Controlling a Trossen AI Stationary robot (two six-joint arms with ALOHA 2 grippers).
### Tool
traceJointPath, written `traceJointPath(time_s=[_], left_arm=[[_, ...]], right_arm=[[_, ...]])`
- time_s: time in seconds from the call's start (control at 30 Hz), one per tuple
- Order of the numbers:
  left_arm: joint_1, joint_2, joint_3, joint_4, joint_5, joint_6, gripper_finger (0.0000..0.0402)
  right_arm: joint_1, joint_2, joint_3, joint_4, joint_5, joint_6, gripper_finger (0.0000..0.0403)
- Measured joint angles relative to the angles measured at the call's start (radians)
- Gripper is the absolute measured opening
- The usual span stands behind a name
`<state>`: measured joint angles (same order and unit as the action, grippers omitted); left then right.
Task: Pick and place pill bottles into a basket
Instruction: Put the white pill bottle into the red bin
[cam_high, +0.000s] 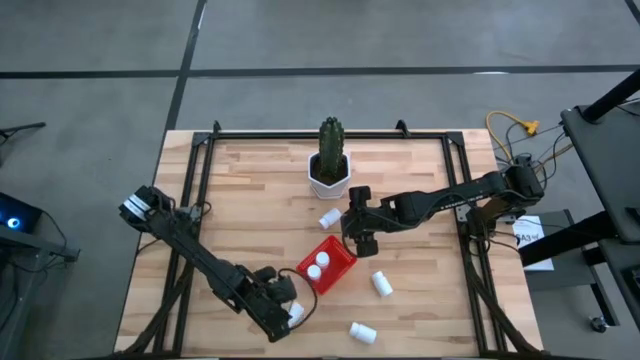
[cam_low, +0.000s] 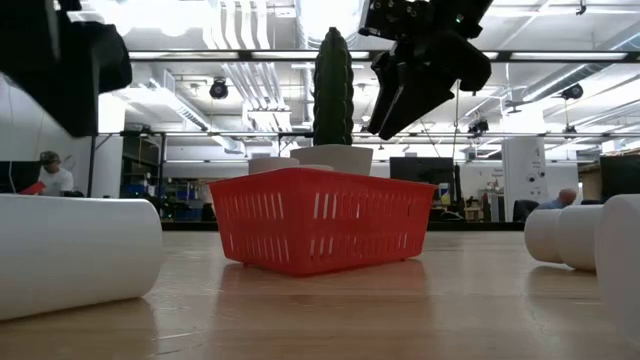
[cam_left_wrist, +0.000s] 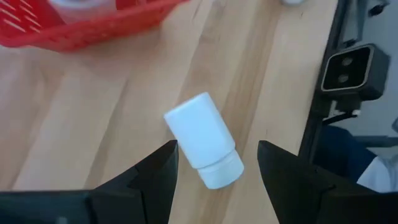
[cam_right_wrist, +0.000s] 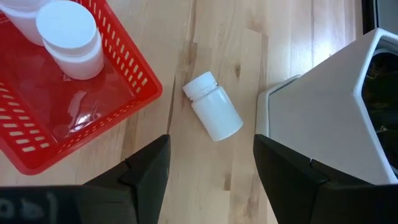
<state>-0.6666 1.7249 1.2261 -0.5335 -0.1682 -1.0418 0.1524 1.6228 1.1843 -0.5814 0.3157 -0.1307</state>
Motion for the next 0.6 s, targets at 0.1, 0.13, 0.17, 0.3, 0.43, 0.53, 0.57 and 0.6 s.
traceJointPath(time_s=[0.1, 0.13, 0.17, 0.3, 0.43, 0.53, 0.57, 0.6], left_arm=[[0.000, 0.045, 0.032, -0.009, 0.021, 0.003, 0.0202], [0.000, 0.059, 0.042, -0.016, 0.026, 0.003, 0.0202], [0.000, 0.070, 0.054, -0.027, 0.027, 0.001, 0.0202], [0.000, 0.104, 0.092, -0.097, 0.025, -0.043, 0.0202], [0.000, 0.127, 0.118, -0.113, 0.022, -0.078, 0.0202], [0.000, 0.134, 0.131, -0.110, 0.019, -0.078, 0.0202], [0.000, 0.136, 0.134, -0.112, 0.019, -0.078, 0.0202], [-0.001, 0.138, 0.135, -0.110, 0.018, -0.078, 0.0202]], right_arm=[[0.000, -0.003, 0.002, -0.017, 0.000, 0.000, 0.0219], [0.000, -0.004, 0.002, -0.018, 0.000, 0.000, 0.0219], [0.000, -0.009, 0.002, -0.016, 0.000, 0.000, 0.0219], [0.000, -0.033, 0.000, -0.015, 0.006, 0.010, 0.0219], [0.000, -0.048, -0.002, -0.020, 0.054, 0.021, 0.0219], [0.000, -0.054, -0.003, -0.019, 0.058, 0.027, 0.0219], [0.000, -0.054, -0.005, -0.020, 0.058, 0.027, 0.0219], [0.000, -0.054, -0.007, -0.021, 0.058, 0.027, 0.0219]])
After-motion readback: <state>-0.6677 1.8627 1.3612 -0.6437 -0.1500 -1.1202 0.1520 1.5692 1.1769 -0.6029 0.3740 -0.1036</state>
